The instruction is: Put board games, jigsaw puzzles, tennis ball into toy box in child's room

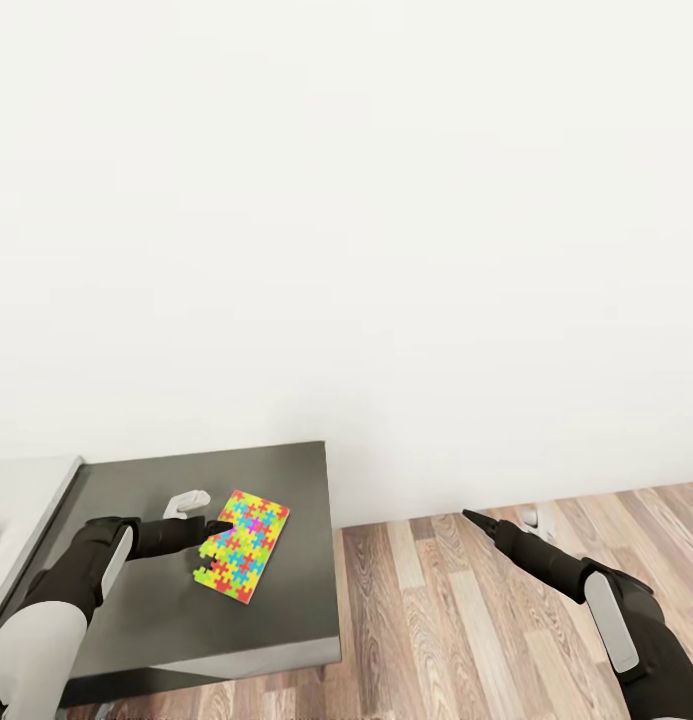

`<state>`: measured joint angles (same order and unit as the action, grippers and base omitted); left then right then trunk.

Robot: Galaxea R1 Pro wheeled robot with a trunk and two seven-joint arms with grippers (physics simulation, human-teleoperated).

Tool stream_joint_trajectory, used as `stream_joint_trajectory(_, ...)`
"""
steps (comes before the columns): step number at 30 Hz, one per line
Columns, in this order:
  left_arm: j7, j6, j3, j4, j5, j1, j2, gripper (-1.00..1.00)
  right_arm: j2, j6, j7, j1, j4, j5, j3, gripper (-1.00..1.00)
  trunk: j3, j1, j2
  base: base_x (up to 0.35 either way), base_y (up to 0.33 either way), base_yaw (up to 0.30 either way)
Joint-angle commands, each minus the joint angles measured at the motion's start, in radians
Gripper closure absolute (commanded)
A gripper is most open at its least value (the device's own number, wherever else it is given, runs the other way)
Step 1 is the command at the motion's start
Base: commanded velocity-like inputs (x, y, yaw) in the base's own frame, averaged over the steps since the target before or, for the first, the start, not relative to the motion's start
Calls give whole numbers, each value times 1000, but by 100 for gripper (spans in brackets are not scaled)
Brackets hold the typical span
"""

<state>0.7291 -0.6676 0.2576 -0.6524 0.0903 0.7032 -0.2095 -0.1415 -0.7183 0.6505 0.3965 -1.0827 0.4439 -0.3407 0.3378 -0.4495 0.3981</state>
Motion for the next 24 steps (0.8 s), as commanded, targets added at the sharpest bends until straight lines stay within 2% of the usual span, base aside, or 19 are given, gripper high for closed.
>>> stream_joint_trajectory(1, 9, -6, 5, -1, 9, 1, 1, -100, 0, -6, 1, 1, 0, 3, -2, -100, 3, -1, 2, 0, 0, 0)
stream_joint_trajectory(13, 9, -5, 5, -1, 9, 1, 1, -100, -1, -4, 3, 1, 0, 4, -1, -100, 4, -1, 2, 0, -2, 0)
stream_joint_trajectory(20, 9, -6, 5, -1, 9, 1, 1, -100, -1, -4, 4, 1, 0, 4, -1, -100, 4, -1, 2, 0, -172, 0)
stream_joint_trajectory(24, 9, -5, 5, -1, 9, 1, 1, -100, -1, -4, 4, 1, 0, 4, -1, -100, 4, -1, 2, 0, -46, 0)
